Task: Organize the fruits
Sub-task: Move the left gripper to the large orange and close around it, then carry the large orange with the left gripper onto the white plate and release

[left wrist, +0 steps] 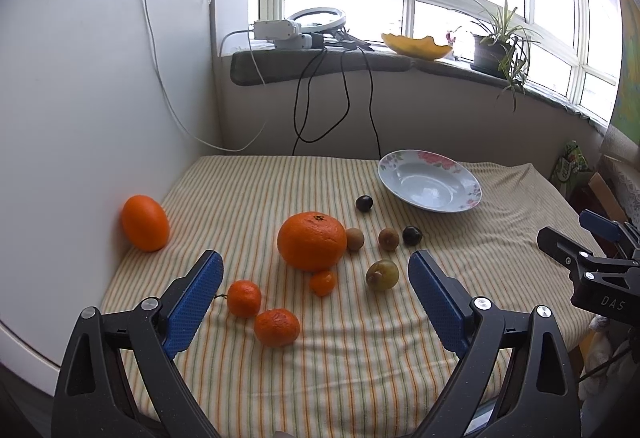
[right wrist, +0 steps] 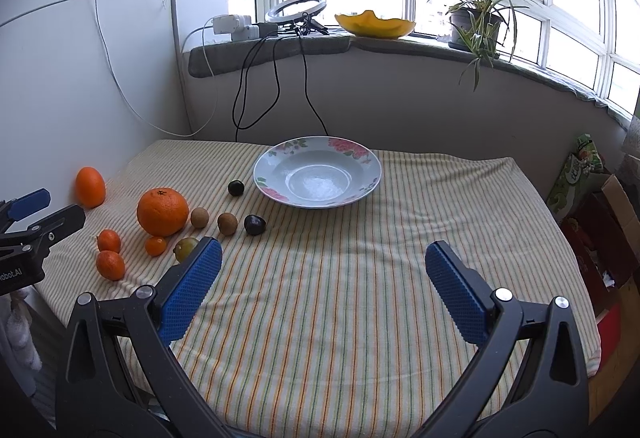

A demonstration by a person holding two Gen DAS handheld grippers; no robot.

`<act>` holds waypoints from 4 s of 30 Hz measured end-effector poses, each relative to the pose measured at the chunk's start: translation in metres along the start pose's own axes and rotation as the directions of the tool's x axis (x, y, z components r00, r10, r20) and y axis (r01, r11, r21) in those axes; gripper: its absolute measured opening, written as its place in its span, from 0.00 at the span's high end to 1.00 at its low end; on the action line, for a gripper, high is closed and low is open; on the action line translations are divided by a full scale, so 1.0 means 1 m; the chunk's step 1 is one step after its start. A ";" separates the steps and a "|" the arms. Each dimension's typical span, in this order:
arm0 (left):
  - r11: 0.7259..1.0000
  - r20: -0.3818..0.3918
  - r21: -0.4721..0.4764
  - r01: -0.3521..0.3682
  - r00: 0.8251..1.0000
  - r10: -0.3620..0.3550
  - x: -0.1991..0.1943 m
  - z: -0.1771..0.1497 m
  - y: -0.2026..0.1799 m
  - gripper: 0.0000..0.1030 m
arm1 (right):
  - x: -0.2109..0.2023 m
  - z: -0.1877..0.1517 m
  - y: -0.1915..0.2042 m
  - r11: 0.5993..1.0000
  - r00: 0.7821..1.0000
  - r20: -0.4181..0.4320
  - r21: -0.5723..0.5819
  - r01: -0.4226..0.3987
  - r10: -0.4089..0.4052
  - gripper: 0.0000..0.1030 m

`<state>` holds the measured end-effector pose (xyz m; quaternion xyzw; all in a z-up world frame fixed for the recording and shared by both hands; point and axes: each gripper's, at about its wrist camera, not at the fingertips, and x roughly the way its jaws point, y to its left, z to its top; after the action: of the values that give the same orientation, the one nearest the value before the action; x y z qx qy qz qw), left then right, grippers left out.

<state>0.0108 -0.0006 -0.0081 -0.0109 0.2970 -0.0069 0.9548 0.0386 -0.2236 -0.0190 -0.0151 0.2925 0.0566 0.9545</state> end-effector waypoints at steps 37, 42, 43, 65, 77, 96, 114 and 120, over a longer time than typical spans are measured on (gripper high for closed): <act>0.965 -0.164 -0.170 0.200 0.960 -0.228 0.094 0.000 0.040 0.43 | 0.188 0.064 0.112 0.825 0.713 -0.447 0.118 -0.552 0.541 0.24; 0.957 -0.183 -0.200 0.210 0.952 -0.247 0.105 0.001 0.044 0.43 | 0.205 0.058 0.121 0.808 0.665 -0.489 0.161 -0.567 0.564 0.28; 0.957 -0.185 -0.201 0.210 0.951 -0.247 0.106 0.001 0.043 0.43 | 0.208 0.058 0.122 0.807 0.661 -0.493 0.164 -0.568 0.565 0.28; 0.945 -0.244 -0.259 0.201 0.933 -0.266 0.138 -0.002 0.051 0.43 | 0.226 0.056 0.144 0.775 0.589 -0.557 0.169 -0.610 0.585 0.34; 0.955 -0.230 -0.228 0.188 0.943 -0.241 0.136 0.001 0.043 0.43 | 0.223 0.058 0.140 0.779 0.597 -0.541 0.192 -0.597 0.592 0.36; 0.960 -0.169 -0.145 0.240 0.950 -0.263 0.129 0.036 0.000 0.43 | 0.200 0.094 0.088 0.802 0.674 -0.451 0.196 -0.565 0.585 0.36; 0.942 -0.212 -0.036 0.334 0.919 -0.334 0.188 0.083 -0.096 0.42 | 0.217 0.120 -0.025 0.845 0.762 -0.368 0.278 -0.456 0.532 0.36; 0.933 -0.244 -0.046 0.356 0.902 -0.356 0.217 0.092 -0.112 0.42 | 0.234 0.121 -0.047 0.860 0.784 -0.363 0.300 -0.413 0.504 0.36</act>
<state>0.2406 -0.1154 -0.0523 -0.0642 0.4072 -0.1824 0.8926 0.3041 -0.2392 -0.0496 0.1429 0.4940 0.2528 0.8196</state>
